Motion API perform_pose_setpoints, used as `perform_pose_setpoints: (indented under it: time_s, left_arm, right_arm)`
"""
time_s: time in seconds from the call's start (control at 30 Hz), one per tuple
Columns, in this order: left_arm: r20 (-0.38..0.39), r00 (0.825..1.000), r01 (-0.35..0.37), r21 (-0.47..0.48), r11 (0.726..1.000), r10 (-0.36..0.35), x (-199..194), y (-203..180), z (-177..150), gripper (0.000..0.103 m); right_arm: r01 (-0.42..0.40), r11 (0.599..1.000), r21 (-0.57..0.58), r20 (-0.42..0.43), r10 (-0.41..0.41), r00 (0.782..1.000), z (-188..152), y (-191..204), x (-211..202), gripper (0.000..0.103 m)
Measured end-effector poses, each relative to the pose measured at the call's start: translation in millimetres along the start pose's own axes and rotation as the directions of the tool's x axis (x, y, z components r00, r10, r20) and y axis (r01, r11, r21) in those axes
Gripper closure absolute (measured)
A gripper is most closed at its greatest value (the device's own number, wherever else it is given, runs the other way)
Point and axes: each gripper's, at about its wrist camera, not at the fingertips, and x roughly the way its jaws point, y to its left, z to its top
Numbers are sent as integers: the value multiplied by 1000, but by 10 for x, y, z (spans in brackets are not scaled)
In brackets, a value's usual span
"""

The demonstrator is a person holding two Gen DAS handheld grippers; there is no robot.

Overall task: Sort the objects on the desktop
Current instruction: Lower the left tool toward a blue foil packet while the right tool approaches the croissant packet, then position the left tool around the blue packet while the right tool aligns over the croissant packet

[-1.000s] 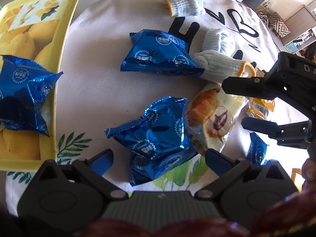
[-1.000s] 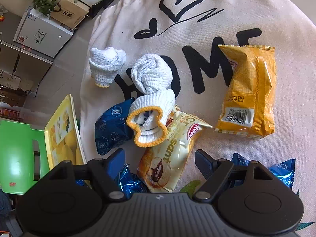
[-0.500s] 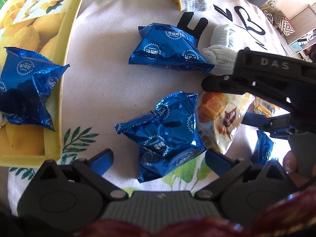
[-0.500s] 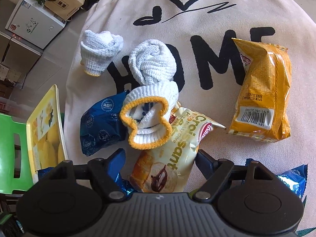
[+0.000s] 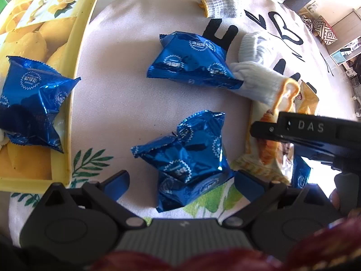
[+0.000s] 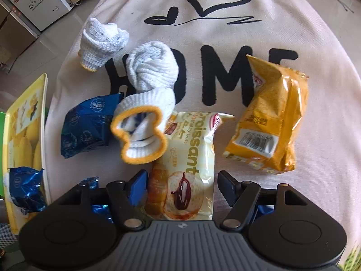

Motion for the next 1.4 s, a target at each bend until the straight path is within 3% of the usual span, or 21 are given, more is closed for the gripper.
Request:
perform_pose_setpoints:
  time_s: [0.53,1.03,1.13,1.4]
  left_arm:
    - [36,997,-65,-11,998,66,100,-96,38,0]
    - [69,976,-213,109,971,206,200,-314,-22,0]
    - [77,960,-279,174,944,269,256,-401,-53,0]
    - [81,960,-278,149,949,268,235,-369,-55,0]
  right_arm:
    - [-49,987,150,-35,54,998,-57,-284,2,29]
    - [-26,994,105,-30,29,999,-88,-242,-3,17]
    - [-18,996,87,-32,21,999,-96,-218,4,14]
    - [-3,999,50,-31,5,1000,-111,-189,13,8]
